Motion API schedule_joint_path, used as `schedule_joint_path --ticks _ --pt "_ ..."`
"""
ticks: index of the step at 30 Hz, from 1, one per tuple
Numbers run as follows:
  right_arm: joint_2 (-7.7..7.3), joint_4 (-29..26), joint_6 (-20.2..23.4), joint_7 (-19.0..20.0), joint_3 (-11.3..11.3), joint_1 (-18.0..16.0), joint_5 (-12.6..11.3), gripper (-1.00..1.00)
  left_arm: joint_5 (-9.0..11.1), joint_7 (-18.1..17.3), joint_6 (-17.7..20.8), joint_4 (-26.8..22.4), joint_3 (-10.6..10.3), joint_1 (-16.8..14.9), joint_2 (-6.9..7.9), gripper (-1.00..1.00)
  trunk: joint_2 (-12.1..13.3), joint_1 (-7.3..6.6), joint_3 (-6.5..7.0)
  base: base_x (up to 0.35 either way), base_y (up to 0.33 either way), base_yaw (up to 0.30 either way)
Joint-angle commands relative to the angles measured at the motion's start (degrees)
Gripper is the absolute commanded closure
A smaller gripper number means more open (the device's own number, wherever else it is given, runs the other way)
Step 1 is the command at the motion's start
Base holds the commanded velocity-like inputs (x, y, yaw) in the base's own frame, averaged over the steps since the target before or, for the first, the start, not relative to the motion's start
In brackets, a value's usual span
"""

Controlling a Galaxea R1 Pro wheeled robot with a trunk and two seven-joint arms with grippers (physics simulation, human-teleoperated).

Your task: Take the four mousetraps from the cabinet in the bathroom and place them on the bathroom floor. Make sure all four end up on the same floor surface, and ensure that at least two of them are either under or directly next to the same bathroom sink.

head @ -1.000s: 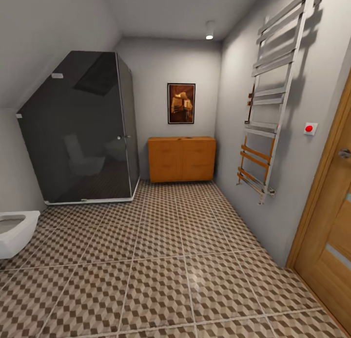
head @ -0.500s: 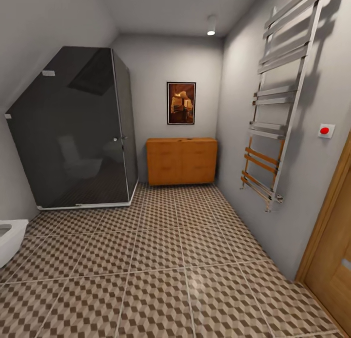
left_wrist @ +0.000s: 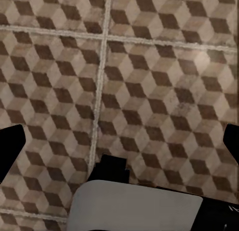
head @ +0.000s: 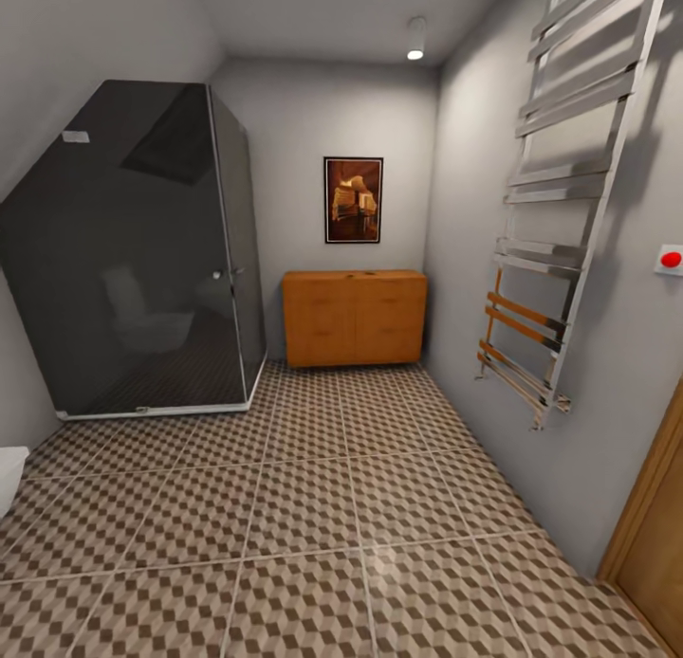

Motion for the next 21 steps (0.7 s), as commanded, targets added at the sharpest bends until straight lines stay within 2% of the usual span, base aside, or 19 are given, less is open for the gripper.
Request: schedule_joint_path --ticks 1,21 --pt "-0.01 0.2 -0.3 -0.2 -0.5 -0.1 0.6 -1.0 0.5 0.2 -0.1 0.0 -0.5 0.0 -0.02 -1.0 0.0 0.03 -0.06 0.323 0.0 0.0" --pt "-0.01 0.2 -0.3 0.3 -0.3 -0.1 1.0 -1.0 0.6 0.2 -0.6 0.0 -0.5 0.0 0.03 -1.0 0.0 0.03 -0.06 0.323 0.0 0.0"
